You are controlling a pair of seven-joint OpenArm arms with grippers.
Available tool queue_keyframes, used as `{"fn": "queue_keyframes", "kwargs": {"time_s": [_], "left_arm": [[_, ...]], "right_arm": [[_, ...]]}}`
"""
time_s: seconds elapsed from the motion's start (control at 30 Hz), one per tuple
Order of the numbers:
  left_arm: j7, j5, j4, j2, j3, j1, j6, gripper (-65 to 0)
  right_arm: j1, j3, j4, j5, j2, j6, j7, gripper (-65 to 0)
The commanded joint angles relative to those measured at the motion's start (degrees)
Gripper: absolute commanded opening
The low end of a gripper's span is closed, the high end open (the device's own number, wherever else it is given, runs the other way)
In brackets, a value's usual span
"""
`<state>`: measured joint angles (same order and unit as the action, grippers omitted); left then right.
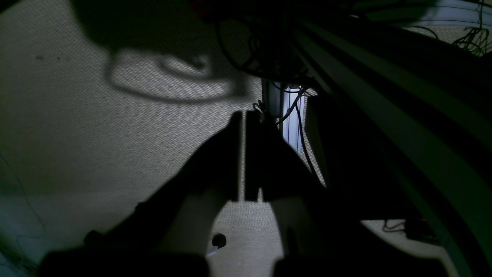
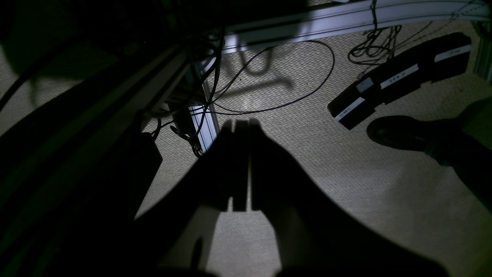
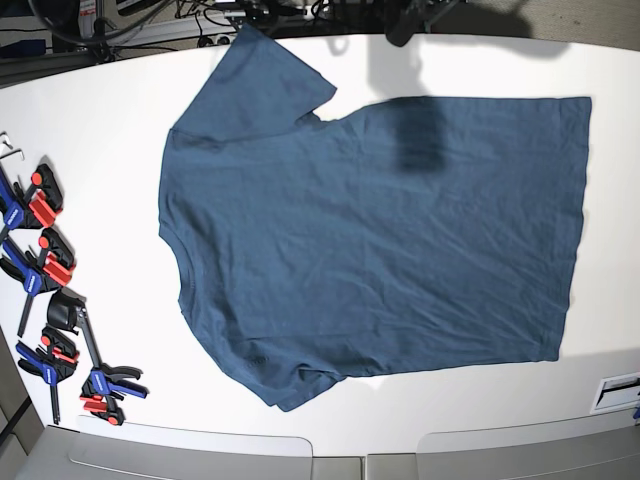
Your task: Fold the T-shirt properly
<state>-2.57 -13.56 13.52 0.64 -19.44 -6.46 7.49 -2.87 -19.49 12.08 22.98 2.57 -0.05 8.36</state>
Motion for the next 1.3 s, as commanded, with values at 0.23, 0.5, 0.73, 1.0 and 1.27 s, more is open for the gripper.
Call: {"fn": "queue_keyframes", "kwargs": {"time_s": [0.23,0.5,0.73,1.0,1.27], "left_arm": [[0.4,-0.4,0.4,0.9,-0.1,-0.2,-0.6,-65.0],[0.4,-0.4,0.4,0.9,-0.1,-0.4,-0.6,-65.0],[0.4,-0.4,0.4,0.9,-0.1,-0.3,-0.6,-65.0],[0.4,-0.4,0.4,0.3,-0.1,-0.4,-0.6,-65.0],[0.5,-0.4,2.4,-2.5,-0.1,-2.3,-0.5,-65.0]], "right_arm": [[0.0,0.0,2.8,-0.1,0.1,-0.6,-0.3,-65.0],[0.0,0.0,3.8,-0.3,0.1,-3.3,0.3,-65.0],[0.0,0.0,3.8,-0.3,0.2,-3.3,0.3,-65.0],[0.0,0.0,3.8,-0.3,0.2,-3.4,0.3,-65.0],[-0.2,0.0,3.8,-0.5,1.4,-3.4,0.8,-65.0]]}}
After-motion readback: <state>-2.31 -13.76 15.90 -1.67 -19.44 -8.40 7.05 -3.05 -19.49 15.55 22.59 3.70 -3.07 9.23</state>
